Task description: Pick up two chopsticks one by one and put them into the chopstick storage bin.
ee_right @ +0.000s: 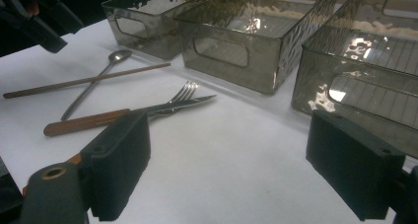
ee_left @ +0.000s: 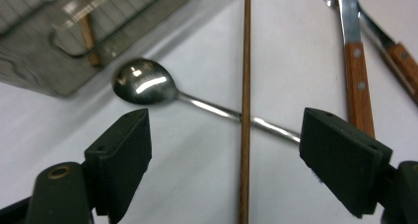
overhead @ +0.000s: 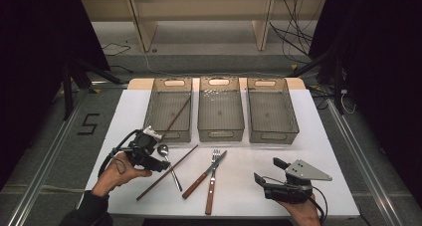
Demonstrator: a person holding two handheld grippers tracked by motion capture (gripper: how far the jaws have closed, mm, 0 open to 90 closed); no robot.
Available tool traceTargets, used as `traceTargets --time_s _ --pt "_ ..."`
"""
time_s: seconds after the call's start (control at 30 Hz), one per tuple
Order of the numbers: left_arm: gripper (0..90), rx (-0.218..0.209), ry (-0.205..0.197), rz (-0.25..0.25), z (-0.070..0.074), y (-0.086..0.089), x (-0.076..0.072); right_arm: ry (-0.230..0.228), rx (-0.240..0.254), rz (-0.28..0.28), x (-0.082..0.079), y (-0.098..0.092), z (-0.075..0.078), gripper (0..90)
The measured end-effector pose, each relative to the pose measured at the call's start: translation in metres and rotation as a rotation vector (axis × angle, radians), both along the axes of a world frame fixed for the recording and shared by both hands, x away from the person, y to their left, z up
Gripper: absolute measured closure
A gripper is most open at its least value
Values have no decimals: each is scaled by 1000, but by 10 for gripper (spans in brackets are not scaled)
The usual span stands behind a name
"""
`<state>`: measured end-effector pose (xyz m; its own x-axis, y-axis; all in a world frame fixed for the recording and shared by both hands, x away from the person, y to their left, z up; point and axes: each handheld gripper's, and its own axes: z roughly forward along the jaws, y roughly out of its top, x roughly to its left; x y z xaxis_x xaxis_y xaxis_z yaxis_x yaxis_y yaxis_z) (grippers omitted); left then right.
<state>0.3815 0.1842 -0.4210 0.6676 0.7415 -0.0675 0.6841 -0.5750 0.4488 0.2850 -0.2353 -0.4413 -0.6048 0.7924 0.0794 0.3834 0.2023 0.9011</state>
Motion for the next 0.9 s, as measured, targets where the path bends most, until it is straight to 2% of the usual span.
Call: traceTargets --time_s 0.2,0.4,0.5,0.7,0.83,0.9 --pt "249 50 51 -23 -7 -4 -3 -2 -2 1 0 0 0 177" --pt "366 87 109 -60 -18 -6 -7 -2 -3 2 0 0 0 177" --pt "408 101 119 -56 -22 -7 -7 -2 -3 2 0 0 0 177" --pt "492 111 137 -78 -28 -9 -8 -3 -3 4 -1 0 0 177" --pt "561 138 141 -84 -33 -11 -8 -3 -4 5 -1 1 0 178" --pt "595 135 147 -83 -35 -13 -9 -3 -4 4 -1 1 0 178"
